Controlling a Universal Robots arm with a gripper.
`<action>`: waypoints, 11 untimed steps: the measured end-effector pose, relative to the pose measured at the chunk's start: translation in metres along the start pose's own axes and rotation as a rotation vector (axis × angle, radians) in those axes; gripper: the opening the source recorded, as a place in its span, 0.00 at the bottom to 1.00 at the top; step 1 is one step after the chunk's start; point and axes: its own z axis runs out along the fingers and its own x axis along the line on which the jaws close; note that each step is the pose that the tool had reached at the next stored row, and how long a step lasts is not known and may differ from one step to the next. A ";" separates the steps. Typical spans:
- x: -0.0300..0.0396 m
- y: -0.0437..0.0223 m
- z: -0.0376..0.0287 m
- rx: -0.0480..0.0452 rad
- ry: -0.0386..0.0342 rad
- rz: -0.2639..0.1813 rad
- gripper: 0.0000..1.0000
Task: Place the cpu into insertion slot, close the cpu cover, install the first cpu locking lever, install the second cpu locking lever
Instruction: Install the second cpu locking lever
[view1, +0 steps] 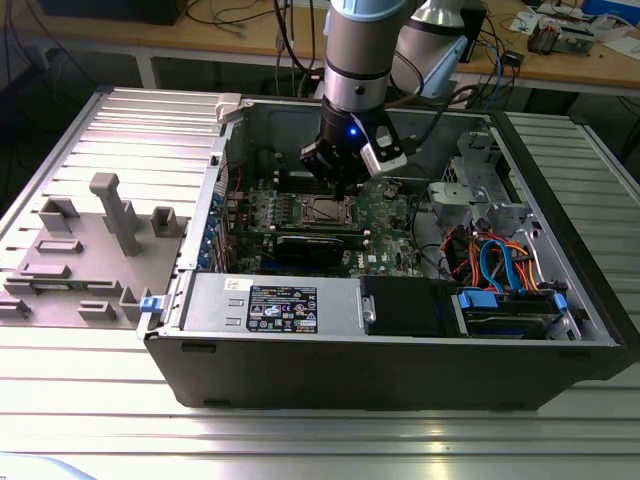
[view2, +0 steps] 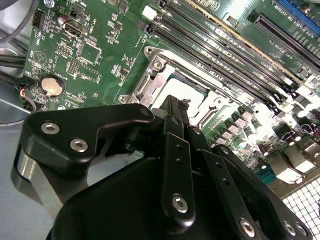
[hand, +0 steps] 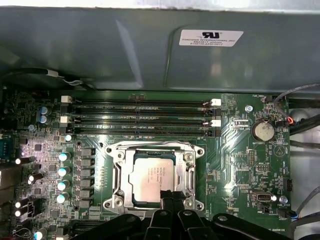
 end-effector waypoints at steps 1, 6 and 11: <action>-0.0001 -0.0001 0.0001 -0.0023 -0.0001 0.000 0.11; 0.0000 -0.0001 0.0000 -0.0024 0.0000 0.000 0.11; 0.0000 -0.0011 0.0005 0.0145 0.0005 0.000 0.11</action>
